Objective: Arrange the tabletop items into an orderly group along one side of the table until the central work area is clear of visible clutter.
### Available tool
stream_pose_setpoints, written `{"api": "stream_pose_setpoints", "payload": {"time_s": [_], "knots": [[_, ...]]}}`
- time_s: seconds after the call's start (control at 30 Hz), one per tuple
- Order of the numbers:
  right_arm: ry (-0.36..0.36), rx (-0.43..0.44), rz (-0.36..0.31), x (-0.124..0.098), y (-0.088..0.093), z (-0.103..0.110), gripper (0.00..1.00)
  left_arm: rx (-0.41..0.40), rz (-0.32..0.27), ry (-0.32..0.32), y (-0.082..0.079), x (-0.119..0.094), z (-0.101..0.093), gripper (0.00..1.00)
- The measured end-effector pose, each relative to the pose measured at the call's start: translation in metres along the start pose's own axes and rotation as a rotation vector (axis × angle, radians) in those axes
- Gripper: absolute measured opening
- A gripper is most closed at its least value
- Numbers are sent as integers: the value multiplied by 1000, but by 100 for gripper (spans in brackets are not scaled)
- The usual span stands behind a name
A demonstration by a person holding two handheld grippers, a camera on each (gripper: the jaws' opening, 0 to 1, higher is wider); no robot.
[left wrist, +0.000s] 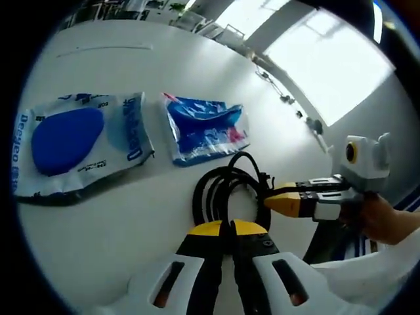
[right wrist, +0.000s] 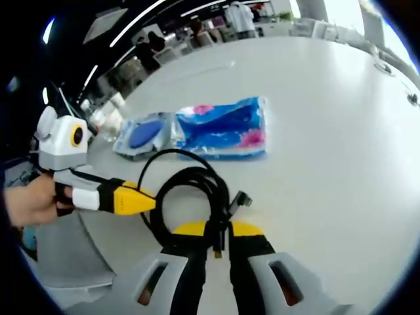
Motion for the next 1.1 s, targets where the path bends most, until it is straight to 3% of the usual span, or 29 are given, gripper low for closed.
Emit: {"api": "stream_pose_setpoints", "payload": {"time_s": [0.27, 1.1], "knots": [[-13, -2, -8, 2, -2, 1, 8, -9, 11, -21, 5, 3, 5, 1], [-34, -37, -5, 5, -1, 2, 9, -54, -20, 7, 6, 2, 7, 1]]}}
Point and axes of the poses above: the point that each gripper's makers call its tool centre point, and the gripper's own axes: x roughly forward along the fingers, z roughly to its left, y roughly out of its underside, the point moved 3 cm from there along -x, roughly backward along the fingers, and after that the axes turned 1 degree about -x, right-handed, at the moved point
